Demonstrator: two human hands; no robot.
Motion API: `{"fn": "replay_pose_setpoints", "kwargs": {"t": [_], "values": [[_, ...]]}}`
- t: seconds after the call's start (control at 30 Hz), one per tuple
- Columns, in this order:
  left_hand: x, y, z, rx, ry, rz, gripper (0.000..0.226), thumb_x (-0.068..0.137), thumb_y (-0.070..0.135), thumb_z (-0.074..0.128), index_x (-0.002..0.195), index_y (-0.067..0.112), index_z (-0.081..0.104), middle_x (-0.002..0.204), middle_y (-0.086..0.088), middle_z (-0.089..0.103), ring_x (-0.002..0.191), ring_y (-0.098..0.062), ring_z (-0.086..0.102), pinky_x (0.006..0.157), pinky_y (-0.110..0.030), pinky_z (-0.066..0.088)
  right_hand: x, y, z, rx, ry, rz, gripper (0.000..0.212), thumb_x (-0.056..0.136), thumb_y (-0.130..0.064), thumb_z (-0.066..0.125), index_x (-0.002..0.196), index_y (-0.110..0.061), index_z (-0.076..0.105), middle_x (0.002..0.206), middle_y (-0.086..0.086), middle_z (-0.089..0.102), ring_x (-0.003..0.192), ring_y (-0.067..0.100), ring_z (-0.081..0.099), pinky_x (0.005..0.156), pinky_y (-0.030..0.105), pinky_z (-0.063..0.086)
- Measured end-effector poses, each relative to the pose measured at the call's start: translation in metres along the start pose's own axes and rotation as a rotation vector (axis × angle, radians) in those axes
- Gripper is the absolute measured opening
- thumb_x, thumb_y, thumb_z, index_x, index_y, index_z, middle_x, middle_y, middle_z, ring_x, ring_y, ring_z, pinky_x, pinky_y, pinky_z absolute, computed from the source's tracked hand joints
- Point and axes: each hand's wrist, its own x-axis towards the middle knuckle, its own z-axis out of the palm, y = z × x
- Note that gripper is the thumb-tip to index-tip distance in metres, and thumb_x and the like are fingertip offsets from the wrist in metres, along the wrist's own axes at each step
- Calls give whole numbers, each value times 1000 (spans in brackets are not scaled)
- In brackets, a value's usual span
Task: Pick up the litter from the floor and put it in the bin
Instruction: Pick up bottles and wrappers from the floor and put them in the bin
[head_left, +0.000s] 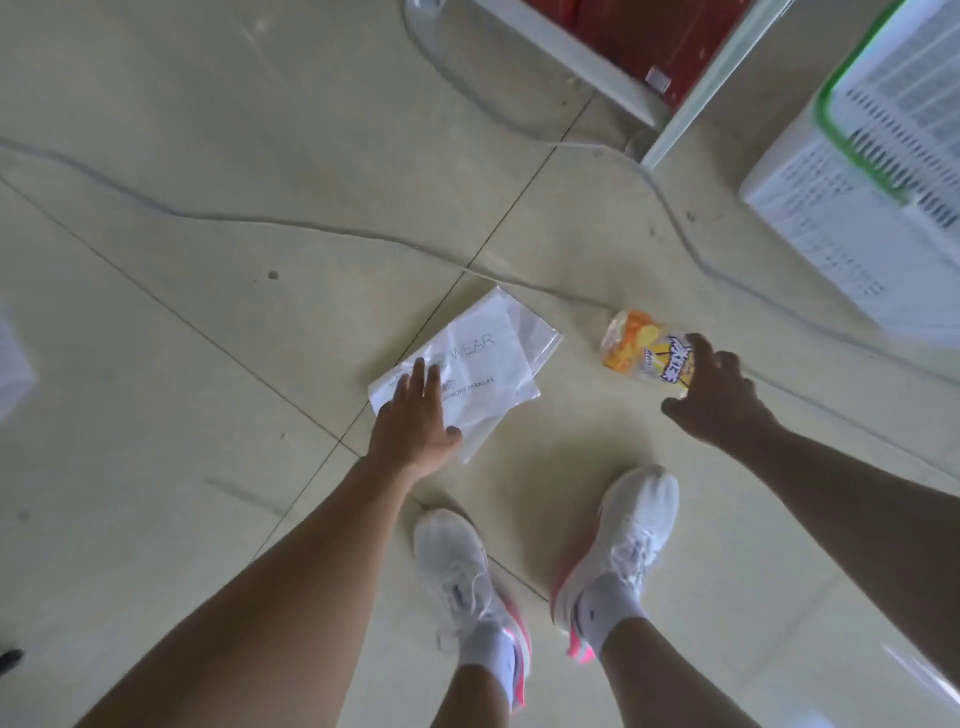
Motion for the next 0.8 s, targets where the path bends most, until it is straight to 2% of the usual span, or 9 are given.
{"fn": "replay_pose_setpoints", "kwargs": {"t": [0.07,0.17,0.3,0.37,0.43,0.53,0.63,0.73,0.8], "values": [[40,-5,21,-8,21,-51,85,95,27,58,162,10,9,171,-11,6,157,-30,15,118,-48,34,39,21,22,16,20,36,94,81,-17,74,157,-31,21,151,19,31,124,56,49,100,56,44],[89,-9,41,-34,138,-118,78,94,21,60,158,4,19,163,-15,26,150,-31,29,113,-46,38,80,50,42,45,48,58,92,82,-12,72,156,-29,21,149,23,32,123,56,51,103,57,45],[128,-16,49,-19,210,-169,70,90,13,62,151,3,30,150,-16,40,135,-37,46,105,-49,43,108,76,56,127,144,76,85,79,4,65,151,-21,27,135,31,48,118,50,55,97,49,47],[138,-19,50,26,250,-184,61,88,12,63,144,4,39,139,-18,46,122,-39,53,96,-50,46,113,82,60,144,156,86,84,78,4,70,149,-16,29,131,32,53,116,49,56,92,46,47],[143,-20,50,30,259,-214,53,89,14,64,137,5,44,132,-18,50,118,-39,53,93,-50,46,115,84,65,149,144,75,86,78,0,76,150,-12,30,133,31,55,120,50,55,94,46,46],[148,-17,50,-8,222,-244,48,91,24,70,129,6,47,127,-15,54,120,-37,54,94,-49,45,115,81,71,186,158,12,75,84,-3,75,149,-9,37,137,27,58,122,47,57,95,44,46],[151,-14,49,-2,195,-235,34,95,26,66,122,9,54,125,-14,55,120,-36,53,97,-47,43,114,74,76,271,219,-21,55,88,-5,74,137,-9,52,126,20,68,115,40,63,87,34,44],[149,-10,44,-44,197,-227,23,98,24,59,117,10,60,122,-14,56,116,-37,56,97,-46,43,107,64,76,361,244,-70,43,88,-8,77,126,-13,59,114,9,73,98,28,66,74,20,36],[142,-8,37,-122,189,-216,20,99,23,56,113,9,60,116,-13,62,110,-37,61,93,-45,46,97,53,70,418,243,-82,38,86,-14,80,118,-15,59,106,3,73,87,22,62,72,22,37]]}}
